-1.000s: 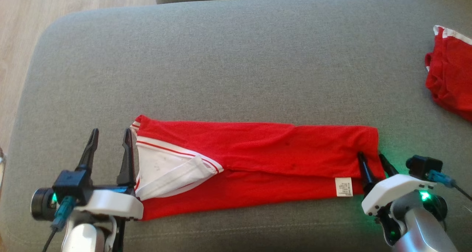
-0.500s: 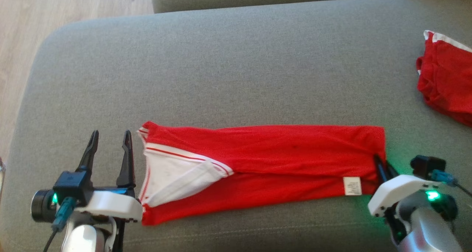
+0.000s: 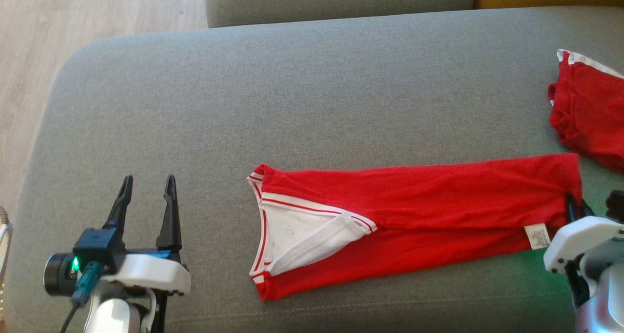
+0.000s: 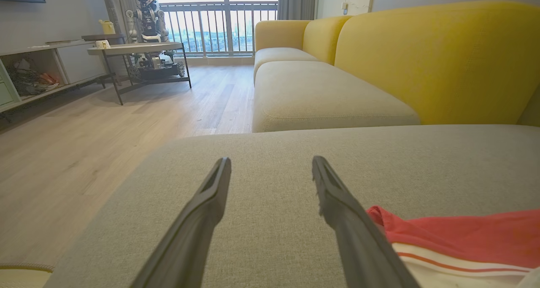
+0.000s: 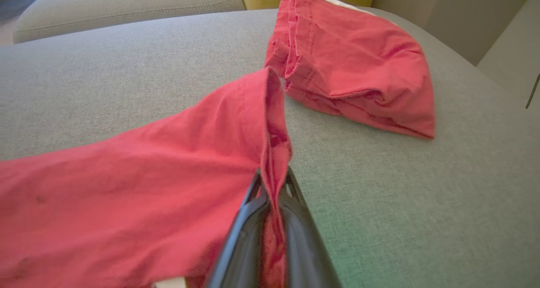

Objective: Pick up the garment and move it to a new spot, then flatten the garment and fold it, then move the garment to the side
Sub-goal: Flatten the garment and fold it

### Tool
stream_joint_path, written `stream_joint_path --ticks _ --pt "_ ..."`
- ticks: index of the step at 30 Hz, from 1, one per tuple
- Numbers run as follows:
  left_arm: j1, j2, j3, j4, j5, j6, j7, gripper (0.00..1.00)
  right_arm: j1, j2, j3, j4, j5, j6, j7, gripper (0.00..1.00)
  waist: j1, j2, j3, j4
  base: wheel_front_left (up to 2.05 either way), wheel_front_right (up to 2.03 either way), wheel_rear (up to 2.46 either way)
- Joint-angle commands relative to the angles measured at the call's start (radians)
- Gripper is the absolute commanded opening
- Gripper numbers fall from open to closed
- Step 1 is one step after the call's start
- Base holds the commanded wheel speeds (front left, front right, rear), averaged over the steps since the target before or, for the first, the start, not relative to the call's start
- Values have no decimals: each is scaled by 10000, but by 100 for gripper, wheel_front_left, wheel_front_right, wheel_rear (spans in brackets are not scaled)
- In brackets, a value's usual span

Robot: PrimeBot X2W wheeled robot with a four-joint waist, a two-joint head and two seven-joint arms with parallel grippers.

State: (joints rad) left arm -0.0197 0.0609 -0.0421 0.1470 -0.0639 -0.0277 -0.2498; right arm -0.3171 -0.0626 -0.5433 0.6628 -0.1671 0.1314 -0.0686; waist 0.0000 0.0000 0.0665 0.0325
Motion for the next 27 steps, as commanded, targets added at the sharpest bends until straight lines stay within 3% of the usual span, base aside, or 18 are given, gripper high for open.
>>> stream_joint_path --ticks 1,5,9,21,27 --pt "-143 23 417 -270 56 -19 -120 100 -425 -15 374 -391 83 -7 60 0 0 0 -108 -20 0 0 0" --pt "50 9 513 -172 -46 -42 -120 100 -248 68 931 -438 298 -7 305 0 0 0 -387 -82 0 0 0" --pt "212 34 679 -130 -12 -28 -120 100 -29 114 1691 -682 1258 -7 804 0 0 0 -703 -137 0 0 0" --pt "335 -28 640 -145 16 -9 -120 100 874 122 5280 -3023 6378 -7 2858 0 0 0 -891 -15 0 0 0" --pt "333 -51 557 -46 12 -37 -120 100 1291 123 6664 -3875 8705 -7 3321 0 0 0 -954 350 0 0 0"
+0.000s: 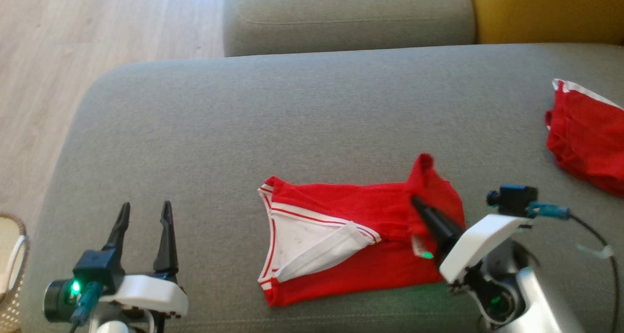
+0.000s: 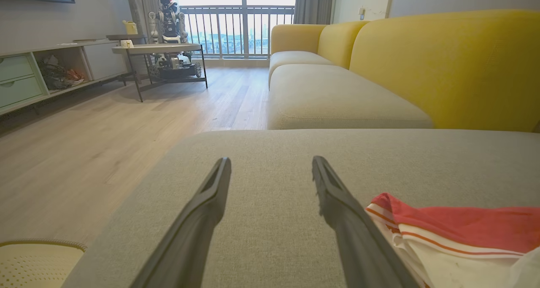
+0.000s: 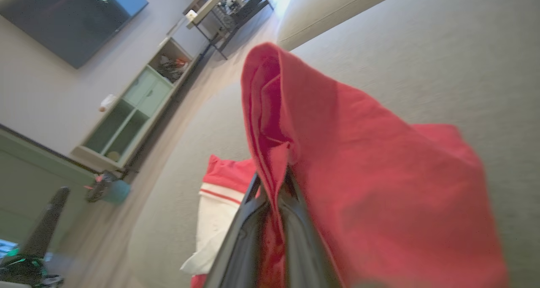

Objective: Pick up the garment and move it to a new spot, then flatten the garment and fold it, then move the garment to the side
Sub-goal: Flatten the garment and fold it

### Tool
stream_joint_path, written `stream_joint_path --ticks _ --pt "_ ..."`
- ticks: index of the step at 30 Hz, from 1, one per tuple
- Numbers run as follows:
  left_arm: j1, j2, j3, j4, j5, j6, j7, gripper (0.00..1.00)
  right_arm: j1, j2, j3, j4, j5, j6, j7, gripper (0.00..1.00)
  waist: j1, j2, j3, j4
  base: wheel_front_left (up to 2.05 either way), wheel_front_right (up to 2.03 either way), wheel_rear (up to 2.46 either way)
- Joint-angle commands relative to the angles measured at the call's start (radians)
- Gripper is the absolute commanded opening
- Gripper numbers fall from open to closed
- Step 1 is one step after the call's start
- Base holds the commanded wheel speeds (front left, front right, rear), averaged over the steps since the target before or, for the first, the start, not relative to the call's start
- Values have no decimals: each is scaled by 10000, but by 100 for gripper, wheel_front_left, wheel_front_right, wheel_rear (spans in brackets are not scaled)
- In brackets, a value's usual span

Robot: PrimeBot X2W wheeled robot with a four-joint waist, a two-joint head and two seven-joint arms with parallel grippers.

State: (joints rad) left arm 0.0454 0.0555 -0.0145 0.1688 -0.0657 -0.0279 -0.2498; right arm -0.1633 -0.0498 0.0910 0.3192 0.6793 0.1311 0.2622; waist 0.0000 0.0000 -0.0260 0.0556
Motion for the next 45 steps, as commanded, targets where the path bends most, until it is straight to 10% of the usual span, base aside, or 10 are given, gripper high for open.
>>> stream_joint_path --ticks 1,28,29,30,45 --pt "-327 -1 235 -236 41 -49 -120 100 -214 -6 527 -477 559 -4 23 0 0 0 -49 196 0 0 0" --pt "-337 -45 -168 96 -88 19 -120 100 -2714 -5 5465 3620 5493 -4 -2645 0 0 0 159 2220 0 0 0" --pt "-362 -46 -182 105 -95 20 -120 100 -2849 -5 5633 3873 5673 -4 -2770 37 0 0 201 2275 0 0 0" --pt "-385 -47 -193 114 -103 23 -120 100 -2980 -5 5818 4085 5873 -4 -2879 100 0 0 228 2322 0 0 0" --pt "-467 -50 -89 175 -61 51 -120 100 -5071 -5 8510 5489 8521 -4 -4406 100 0 0 241 1949 0 0 0"
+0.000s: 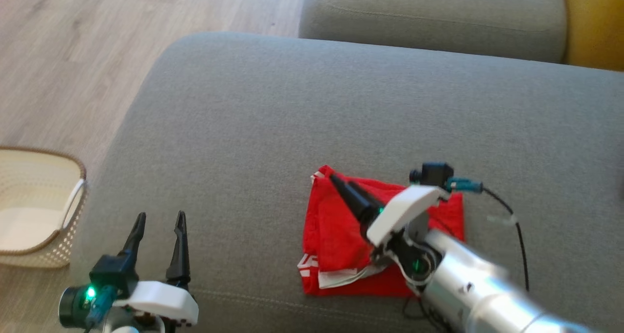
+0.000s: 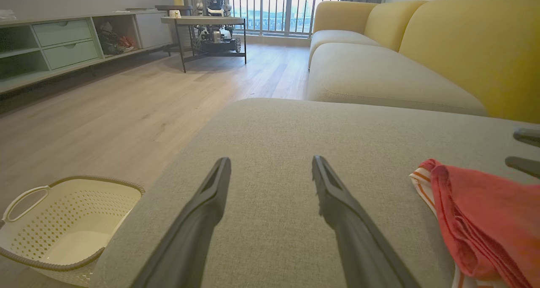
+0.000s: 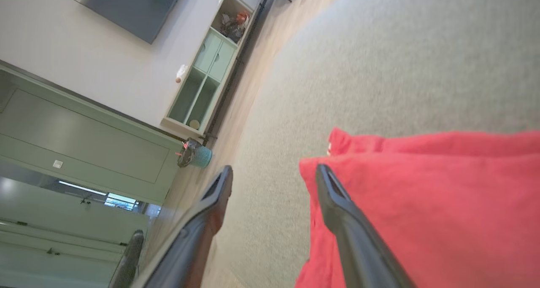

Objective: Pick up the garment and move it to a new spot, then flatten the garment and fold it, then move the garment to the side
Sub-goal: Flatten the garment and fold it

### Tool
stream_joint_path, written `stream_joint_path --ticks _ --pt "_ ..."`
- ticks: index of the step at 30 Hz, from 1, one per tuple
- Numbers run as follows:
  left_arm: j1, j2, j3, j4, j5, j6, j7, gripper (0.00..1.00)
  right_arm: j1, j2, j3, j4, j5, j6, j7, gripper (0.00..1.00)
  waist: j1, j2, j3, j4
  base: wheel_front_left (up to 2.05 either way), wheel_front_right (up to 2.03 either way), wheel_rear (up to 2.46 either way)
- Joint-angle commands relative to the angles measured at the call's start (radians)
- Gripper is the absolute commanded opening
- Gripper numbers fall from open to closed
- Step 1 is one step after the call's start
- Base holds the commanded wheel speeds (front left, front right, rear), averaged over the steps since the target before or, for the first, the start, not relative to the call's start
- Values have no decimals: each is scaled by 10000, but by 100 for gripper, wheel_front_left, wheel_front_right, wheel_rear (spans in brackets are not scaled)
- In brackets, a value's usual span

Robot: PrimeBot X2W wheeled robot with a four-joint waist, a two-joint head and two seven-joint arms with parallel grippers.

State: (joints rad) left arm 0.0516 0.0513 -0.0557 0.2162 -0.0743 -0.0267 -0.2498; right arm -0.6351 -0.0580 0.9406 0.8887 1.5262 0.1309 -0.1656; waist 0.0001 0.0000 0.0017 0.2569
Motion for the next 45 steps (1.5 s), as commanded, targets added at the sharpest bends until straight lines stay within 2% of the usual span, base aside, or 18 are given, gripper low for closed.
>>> stream_joint_path --ticks 1,8,13,18,19,22,26,29,31,34,38,45 --pt "-530 -8 341 -307 32 41 -120 100 -474 78 61 -125 160 -2 -195 100 -1 0 -59 -139 0 0 0" --pt "-444 9 537 -421 82 41 -120 100 -1491 32 186 1100 -347 -2 -756 100 -1 0 -198 -760 0 0 0" --pt "-434 8 628 -536 90 23 -120 100 -2131 -662 156 1835 -1688 -2 -948 100 -1 0 -194 -1282 0 0 0" --pt "-539 3 589 -694 62 41 -120 100 -2184 -1671 -1270 1248 -3647 -2 -958 100 -1 0 -68 -1762 0 0 0" --pt "-539 3 589 -694 62 41 -120 100 -2184 -1671 -1270 1248 -3647 -2 -958 100 -1 0 -68 -1762 0 0 0" --pt "-630 -1 504 -743 37 74 -120 100 -1633 -2307 -2656 512 -5420 -2 -959 100 -1 0 4 -1947 0 0 0" --pt "-701 -5 410 -785 -24 139 -120 100 -149 -2620 -5079 -1092 -8105 -2 -960 100 -1 0 66 -2123 0 0 0" --pt "-692 -7 336 -797 -135 193 -120 100 1326 -2400 -6922 -3078 -10665 -2 -960 100 -1 0 96 -2220 0 0 0" --pt "-673 -8 285 -798 -258 252 -120 100 2463 -1845 -8053 -4479 -12053 -2 -961 100 -1 0 101 -2285 0 0 0" --pt "-622 -9 158 -827 -332 352 -120 100 3909 -879 -9256 -6071 -13456 -2 -961 100 -1 0 110 -2344 0 0 0" --pt "-567 -9 27 -846 -390 464 -120 100 5053 -179 -9928 -7000 -14254 -2 -961 100 -1 0 100 -2370 0 0 0" --pt "-406 -10 -237 -795 -474 632 -120 100 5654 63 -10148 -7662 -14615 -2 -961 100 -1 0 123 -2314 0 0 0"
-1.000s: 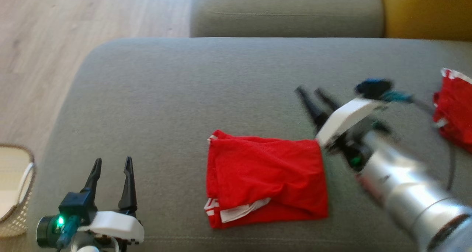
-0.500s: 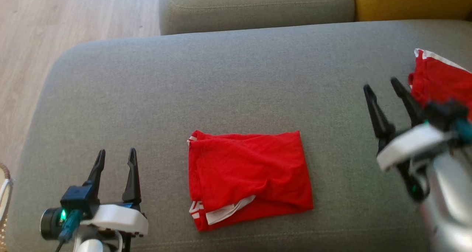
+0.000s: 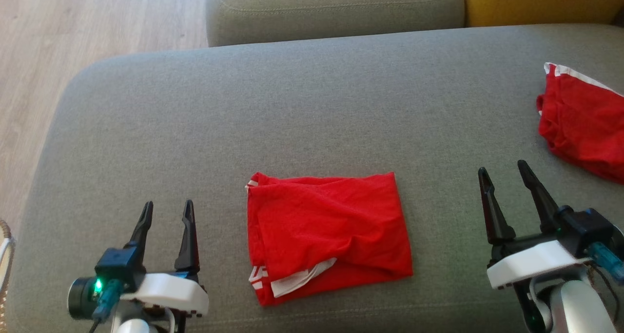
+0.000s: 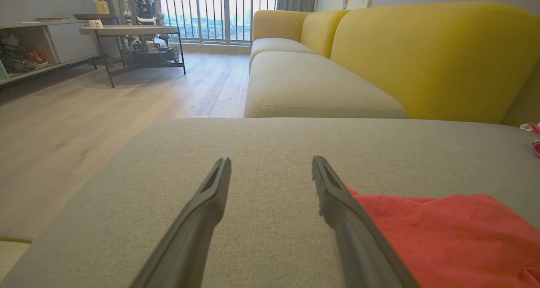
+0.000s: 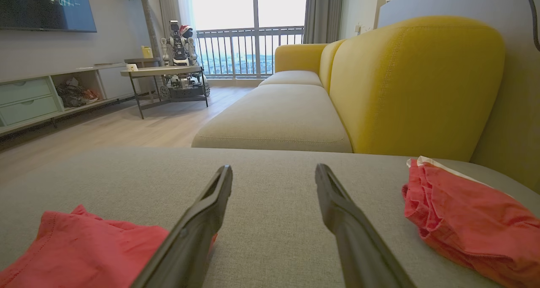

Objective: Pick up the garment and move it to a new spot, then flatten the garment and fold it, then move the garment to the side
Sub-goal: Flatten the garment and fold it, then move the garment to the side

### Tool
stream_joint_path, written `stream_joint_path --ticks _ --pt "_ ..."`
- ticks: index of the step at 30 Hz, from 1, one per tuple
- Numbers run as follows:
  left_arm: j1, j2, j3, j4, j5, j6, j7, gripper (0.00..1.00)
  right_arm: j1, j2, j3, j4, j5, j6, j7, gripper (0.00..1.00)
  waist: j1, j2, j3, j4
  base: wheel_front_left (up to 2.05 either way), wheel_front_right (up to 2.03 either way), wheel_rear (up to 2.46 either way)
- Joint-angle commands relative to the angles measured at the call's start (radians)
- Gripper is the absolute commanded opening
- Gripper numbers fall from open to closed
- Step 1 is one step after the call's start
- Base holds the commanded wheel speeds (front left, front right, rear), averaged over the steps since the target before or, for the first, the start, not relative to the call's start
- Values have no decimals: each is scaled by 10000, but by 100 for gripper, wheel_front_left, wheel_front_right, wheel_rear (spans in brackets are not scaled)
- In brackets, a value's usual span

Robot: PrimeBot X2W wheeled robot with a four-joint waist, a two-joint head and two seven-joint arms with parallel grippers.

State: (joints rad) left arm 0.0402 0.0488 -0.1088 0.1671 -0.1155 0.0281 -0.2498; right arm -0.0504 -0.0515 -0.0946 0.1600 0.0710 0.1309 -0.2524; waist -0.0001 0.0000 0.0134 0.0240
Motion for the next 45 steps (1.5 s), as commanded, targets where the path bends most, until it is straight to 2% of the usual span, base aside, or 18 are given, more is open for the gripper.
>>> stream_joint_path --ticks 1,24,30,36,45 --pt "-298 15 272 -292 -75 97 -120 100 -160 3 230 -390 -40 -2 -93 100 1 0 13 32 0 0 0" --pt "-380 15 208 -200 -8 71 -120 100 -163 12 311 -211 250 -2 -93 100 1 0 37 227 0 0 0" --pt "-455 15 144 -179 -9 41 -120 100 -223 12 920 187 832 -2 -93 100 1 0 197 336 0 0 0" --pt "-587 15 85 -143 -30 34 -120 100 -423 12 1657 1240 1464 -2 58 100 1 0 464 538 0 0 0" --pt "-859 14 119 -52 -14 -19 -120 100 -1271 12 1935 3324 2101 -2 648 100 1 0 818 926 0 0 0"
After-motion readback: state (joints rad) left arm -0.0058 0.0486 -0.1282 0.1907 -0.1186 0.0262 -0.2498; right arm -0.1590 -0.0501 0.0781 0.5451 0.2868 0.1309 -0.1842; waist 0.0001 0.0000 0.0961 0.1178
